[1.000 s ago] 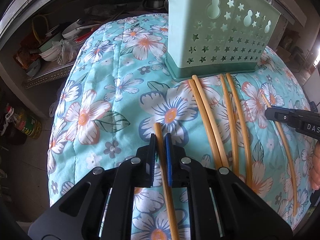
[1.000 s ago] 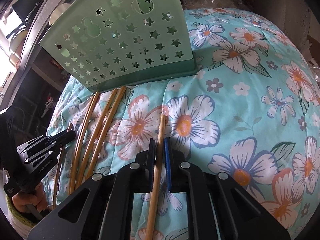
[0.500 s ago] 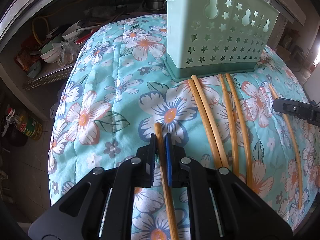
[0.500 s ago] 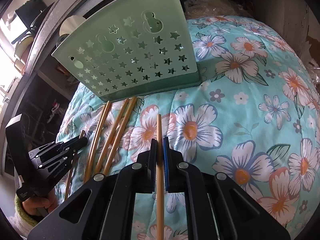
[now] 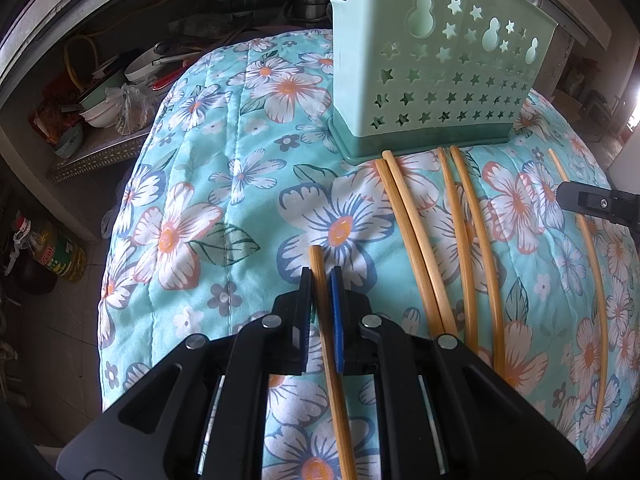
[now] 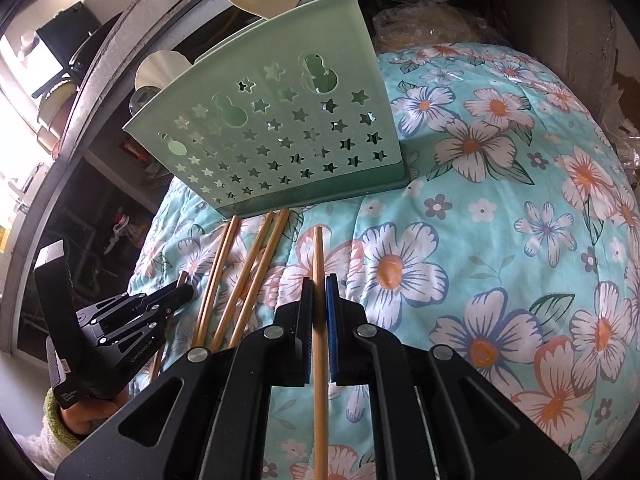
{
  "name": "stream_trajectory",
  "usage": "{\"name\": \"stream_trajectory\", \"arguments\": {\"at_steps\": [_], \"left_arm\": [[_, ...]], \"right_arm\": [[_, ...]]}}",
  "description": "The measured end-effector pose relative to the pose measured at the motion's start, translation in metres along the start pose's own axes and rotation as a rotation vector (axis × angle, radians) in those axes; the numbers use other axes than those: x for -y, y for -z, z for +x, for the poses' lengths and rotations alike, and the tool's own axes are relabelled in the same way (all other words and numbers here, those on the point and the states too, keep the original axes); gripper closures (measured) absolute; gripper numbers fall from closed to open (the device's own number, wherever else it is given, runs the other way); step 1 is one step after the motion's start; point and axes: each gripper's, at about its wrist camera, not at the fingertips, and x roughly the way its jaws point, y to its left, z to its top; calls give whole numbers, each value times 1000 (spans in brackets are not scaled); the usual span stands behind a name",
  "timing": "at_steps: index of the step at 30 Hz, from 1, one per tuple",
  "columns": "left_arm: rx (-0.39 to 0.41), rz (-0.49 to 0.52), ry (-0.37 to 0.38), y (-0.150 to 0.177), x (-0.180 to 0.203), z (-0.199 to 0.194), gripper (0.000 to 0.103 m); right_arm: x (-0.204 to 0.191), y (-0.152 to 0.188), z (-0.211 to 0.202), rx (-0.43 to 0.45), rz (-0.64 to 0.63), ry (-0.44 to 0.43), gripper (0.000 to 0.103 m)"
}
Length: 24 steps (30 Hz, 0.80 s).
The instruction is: Organize utensils
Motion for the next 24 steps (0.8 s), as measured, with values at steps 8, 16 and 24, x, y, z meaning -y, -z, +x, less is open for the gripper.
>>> {"name": "stream_trajectory", "arguments": {"at_steps": [8, 16, 24], "left_arm": [[19, -10, 22, -1, -2, -5, 96], [119, -44, 82, -8, -13, -40, 97], [203, -125, 214, -16, -37, -87, 97]], "right_arm": [[-1, -1, -7, 18, 5, -18, 96], [-4, -4, -28, 66, 0, -51, 96], [-8, -3, -54, 128, -21, -76, 96]]}}
